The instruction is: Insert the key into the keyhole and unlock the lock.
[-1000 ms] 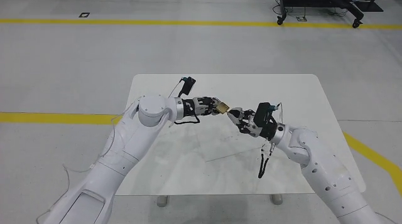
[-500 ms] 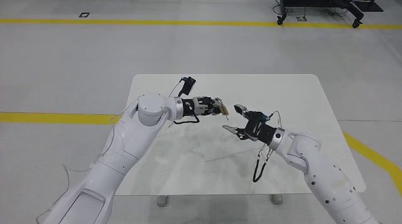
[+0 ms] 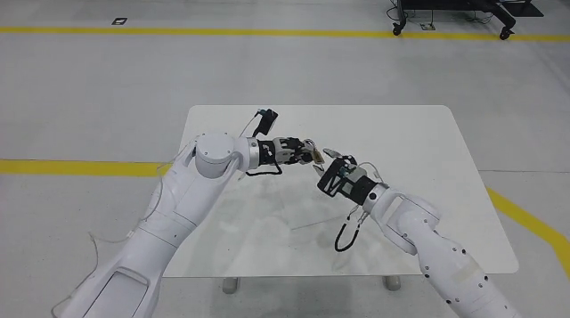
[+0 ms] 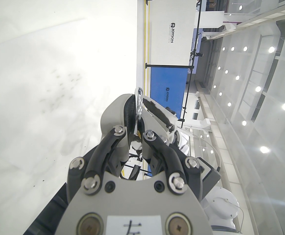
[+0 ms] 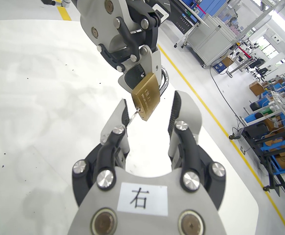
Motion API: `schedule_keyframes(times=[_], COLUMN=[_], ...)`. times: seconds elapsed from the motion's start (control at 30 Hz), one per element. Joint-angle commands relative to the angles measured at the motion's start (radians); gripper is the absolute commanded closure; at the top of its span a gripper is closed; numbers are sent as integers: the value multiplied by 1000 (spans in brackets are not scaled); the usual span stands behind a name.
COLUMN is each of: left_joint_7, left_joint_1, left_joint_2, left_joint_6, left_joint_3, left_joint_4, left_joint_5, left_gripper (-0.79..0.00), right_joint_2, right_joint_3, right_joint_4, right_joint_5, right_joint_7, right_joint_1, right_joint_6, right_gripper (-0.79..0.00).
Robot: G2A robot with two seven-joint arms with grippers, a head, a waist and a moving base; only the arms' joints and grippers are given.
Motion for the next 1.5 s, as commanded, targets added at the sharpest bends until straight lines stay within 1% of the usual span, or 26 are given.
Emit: schedule_keyframes(times=[0.0, 0.23, 0.33, 0.37, 0.4, 0.43, 0.57, 0.77, 0.87, 1.07, 1.23, 1.3, 1.4, 1.47], left_joint_7=[-3, -10, -33, -48, -52, -58, -64, -66, -60, -43, -41, -41, -41, -40], left_joint_1=[-1, -3, -9, -13, -18, -20, -28, -29, -25, -12, -6, -6, -6, -7], left_joint_2=[0, 0, -1, -1, -2, -3, -6, -7, -7, -3, -1, 0, 0, 0], left_joint_6=[0, -1, 4, 8, 8, 6, 0, -15, -24, -37, -35, -33, -29, -27], left_joint_3=[0, 0, 8, 14, 18, 25, 38, 34, 30, 4, -2, -2, -3, -2], left_joint_4=[1, 5, 10, 14, 15, 15, 22, 28, 25, 18, 11, 10, 10, 10], left_joint_5=[0, 2, 3, 10, 17, 22, 34, 25, 21, -5, -7, -4, -6, -3], left_gripper=[0, 0, -9, -317, -748, -785, -785, -785, -785, -785, -785, -785, -785, -785], right_joint_2=[-3, -8, -8, -9, -9, -9, -10, -6, 0, 10, 6, 3, -3, -8], right_joint_3=[-4, 9, 22, 25, 29, 32, 45, 88, 117, 136, 99, 80, 51, 33], right_joint_4=[6, 27, 35, 35, 37, 39, 43, 57, 75, 152, 229, 263, 306, 327], right_joint_5=[2, 23, 38, 43, 48, 52, 61, 79, 86, 99, 104, 114, 115, 110], right_joint_7=[5, -3, -9, -11, -12, -13, -14, -1, 32, 112, 157, 157, 171, 185], right_joint_1=[5, 2, -1, -3, -4, -4, -7, -20, -22, 9, 37, 53, 78, 92], right_joint_6=[6, 16, 13, 12, 10, 7, 0, -24, -81, -260, -321, -341, -353, -348], right_gripper=[0, 0, 0, 0, 0, 0, 0, 0, 0, 0, 0, 0, 0, -111])
